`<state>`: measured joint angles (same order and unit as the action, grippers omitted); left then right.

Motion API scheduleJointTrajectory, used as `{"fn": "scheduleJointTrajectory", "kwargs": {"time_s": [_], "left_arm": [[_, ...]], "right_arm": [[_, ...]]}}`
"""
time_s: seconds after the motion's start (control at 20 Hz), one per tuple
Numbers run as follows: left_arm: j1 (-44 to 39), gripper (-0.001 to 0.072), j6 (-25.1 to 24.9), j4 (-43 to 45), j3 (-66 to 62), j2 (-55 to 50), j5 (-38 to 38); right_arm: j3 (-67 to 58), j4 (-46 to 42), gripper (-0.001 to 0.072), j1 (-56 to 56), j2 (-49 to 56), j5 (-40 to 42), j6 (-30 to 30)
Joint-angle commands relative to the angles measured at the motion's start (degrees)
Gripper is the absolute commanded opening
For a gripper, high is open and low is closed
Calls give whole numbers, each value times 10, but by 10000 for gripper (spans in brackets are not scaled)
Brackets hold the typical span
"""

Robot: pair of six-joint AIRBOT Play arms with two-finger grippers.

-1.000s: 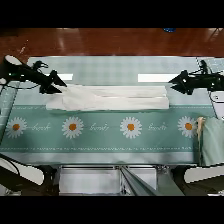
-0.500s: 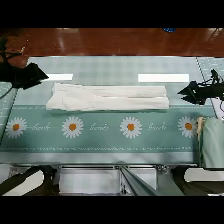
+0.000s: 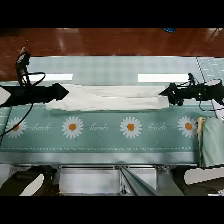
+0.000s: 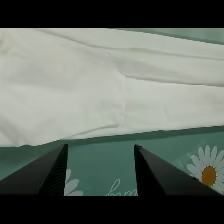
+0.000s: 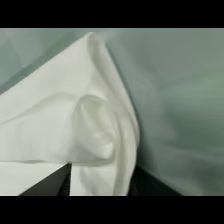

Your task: Fold the shirts.

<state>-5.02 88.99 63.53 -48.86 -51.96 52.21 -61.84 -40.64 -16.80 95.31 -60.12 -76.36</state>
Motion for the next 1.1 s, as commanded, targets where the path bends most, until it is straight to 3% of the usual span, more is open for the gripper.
{"fn": "scheduleJointTrajectory", "kwargs": {"time_s": [0.0, 0.05, 0.1, 0.15, 0.2, 0.35, 0.45, 0.75, 0.85, 1.05], "left_arm": [[-28, 509, 2, -25, 7, -10, -34], [-30, 508, 2, -34, 7, -15, -36], [-33, 482, 2, -36, 7, -19, -36], [-37, 223, 2, -36, 7, -22, -30], [-38, 17, -1, -37, 7, -24, -27], [-56, 15, -7, -64, -3, -45, -27], [-92, 15, -16, -66, -24, -83, -28], [-245, 15, 12, -66, -193, -312, -27], [-299, 15, 40, -70, -269, -399, -23], [-381, 15, 43, -151, -408, -552, 41]], "right_arm": [[0, 16, 204, 41, 8, 11, 6], [-2, 17, 19, 43, 8, 4, 15], [-7, 21, 21, 43, 6, -13, 27], [-10, 19, 21, 40, -4, -28, 33], [-10, 1, 21, 35, -23, -40, 37], [3, -132, 20, 34, -116, -74, 14], [35, -163, 20, 34, -212, -72, 4], [120, -131, 21, 35, -499, -82, -28], [130, -115, 20, 35, -555, -96, -43], [131, -73, 21, 35, -608, -112, -47]]}}
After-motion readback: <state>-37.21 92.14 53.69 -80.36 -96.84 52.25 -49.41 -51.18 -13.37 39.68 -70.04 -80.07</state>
